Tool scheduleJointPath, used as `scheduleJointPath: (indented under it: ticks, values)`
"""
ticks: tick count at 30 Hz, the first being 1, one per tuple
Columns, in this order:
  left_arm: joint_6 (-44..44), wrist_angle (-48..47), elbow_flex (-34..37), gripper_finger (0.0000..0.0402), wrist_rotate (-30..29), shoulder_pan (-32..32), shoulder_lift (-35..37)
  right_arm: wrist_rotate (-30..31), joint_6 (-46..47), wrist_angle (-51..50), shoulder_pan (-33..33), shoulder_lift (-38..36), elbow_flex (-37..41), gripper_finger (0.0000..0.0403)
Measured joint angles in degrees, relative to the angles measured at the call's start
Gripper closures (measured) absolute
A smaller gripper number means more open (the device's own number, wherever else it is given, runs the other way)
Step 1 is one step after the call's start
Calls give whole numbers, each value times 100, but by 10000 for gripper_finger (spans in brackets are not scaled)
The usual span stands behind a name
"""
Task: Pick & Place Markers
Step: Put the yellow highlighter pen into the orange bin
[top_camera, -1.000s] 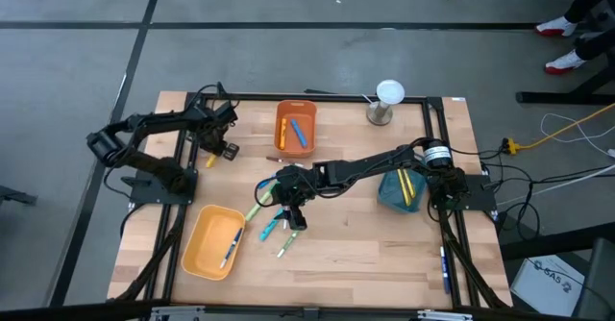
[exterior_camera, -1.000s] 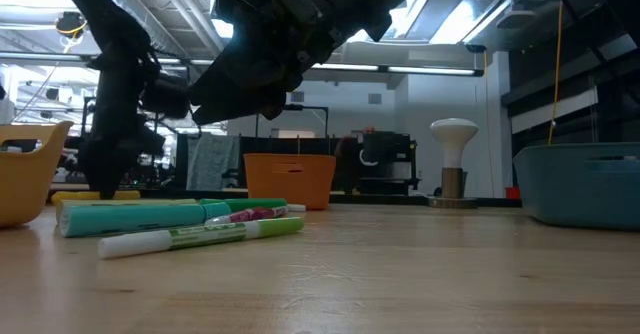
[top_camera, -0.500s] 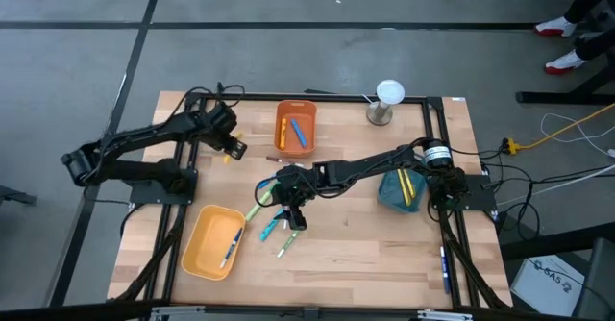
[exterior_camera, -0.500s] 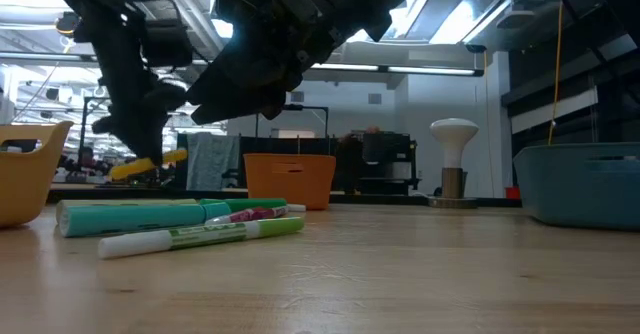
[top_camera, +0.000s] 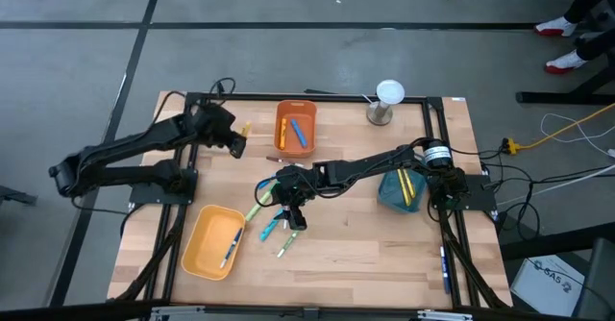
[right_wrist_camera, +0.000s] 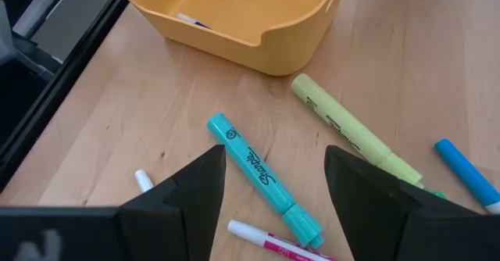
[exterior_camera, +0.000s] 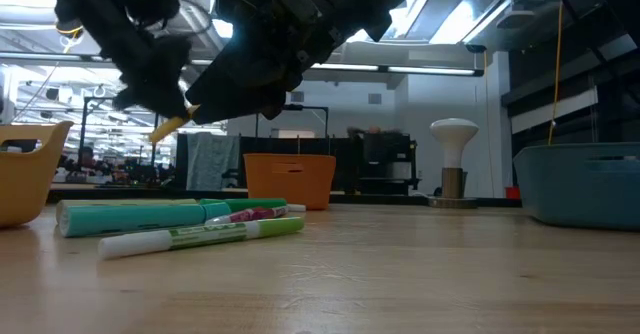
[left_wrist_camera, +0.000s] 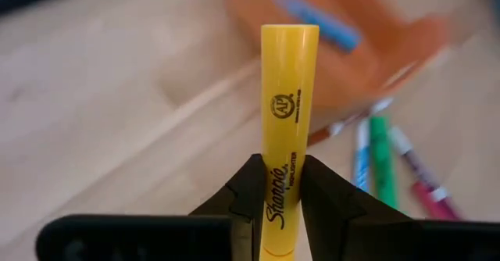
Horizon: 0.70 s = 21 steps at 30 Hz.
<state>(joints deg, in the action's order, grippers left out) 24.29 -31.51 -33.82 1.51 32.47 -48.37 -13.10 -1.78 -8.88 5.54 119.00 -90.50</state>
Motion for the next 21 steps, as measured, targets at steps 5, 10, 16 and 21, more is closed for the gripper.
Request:
scheduleJointPath:
  ticks: [5, 10, 16, 21]
  values:
    - [-90, 801, 0, 346, 3, -138, 214, 0, 0, 2, 0, 0, 0, 187]
    - [-248, 1738, -7, 346, 5, -267, 252, 0, 0, 2, 0, 0, 0, 187]
    - [-517, 2860, -9, 346, 5, -408, 252, 0, -1, 2, 0, 0, 0, 187]
    - [-830, 3742, -10, 346, 5, -557, 252, 0, -2, 2, 0, 0, 0, 187]
